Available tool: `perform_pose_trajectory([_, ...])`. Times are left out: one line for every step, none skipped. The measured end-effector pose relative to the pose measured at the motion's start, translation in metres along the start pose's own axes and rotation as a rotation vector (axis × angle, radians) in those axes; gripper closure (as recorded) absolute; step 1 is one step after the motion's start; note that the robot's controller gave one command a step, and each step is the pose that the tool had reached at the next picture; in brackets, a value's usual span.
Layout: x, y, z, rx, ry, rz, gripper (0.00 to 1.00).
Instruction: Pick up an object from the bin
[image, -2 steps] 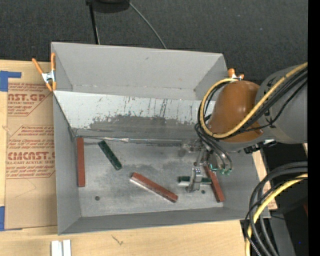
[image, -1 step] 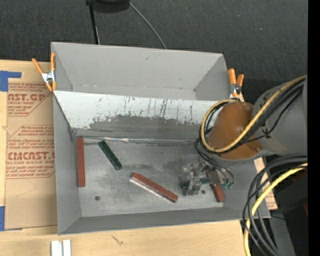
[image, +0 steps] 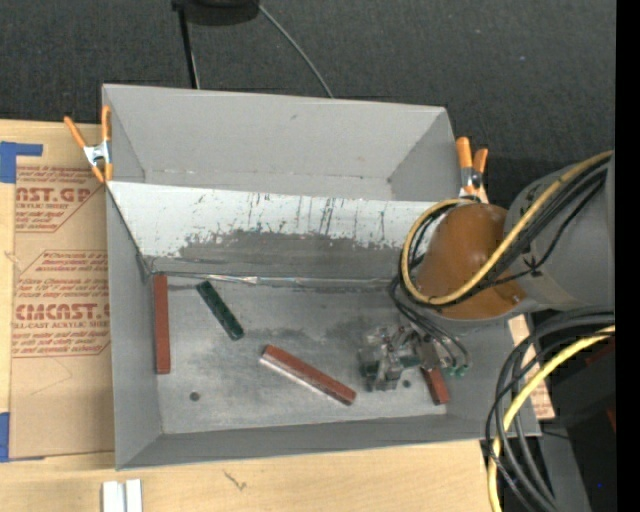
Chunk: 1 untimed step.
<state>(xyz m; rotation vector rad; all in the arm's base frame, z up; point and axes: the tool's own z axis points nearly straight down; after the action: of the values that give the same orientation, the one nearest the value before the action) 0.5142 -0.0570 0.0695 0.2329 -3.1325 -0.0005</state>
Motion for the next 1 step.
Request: perform_pose_trajectory([-0.0013, -0.0120, -0.0343, -0.001, 0.002, 0.034, 1.00])
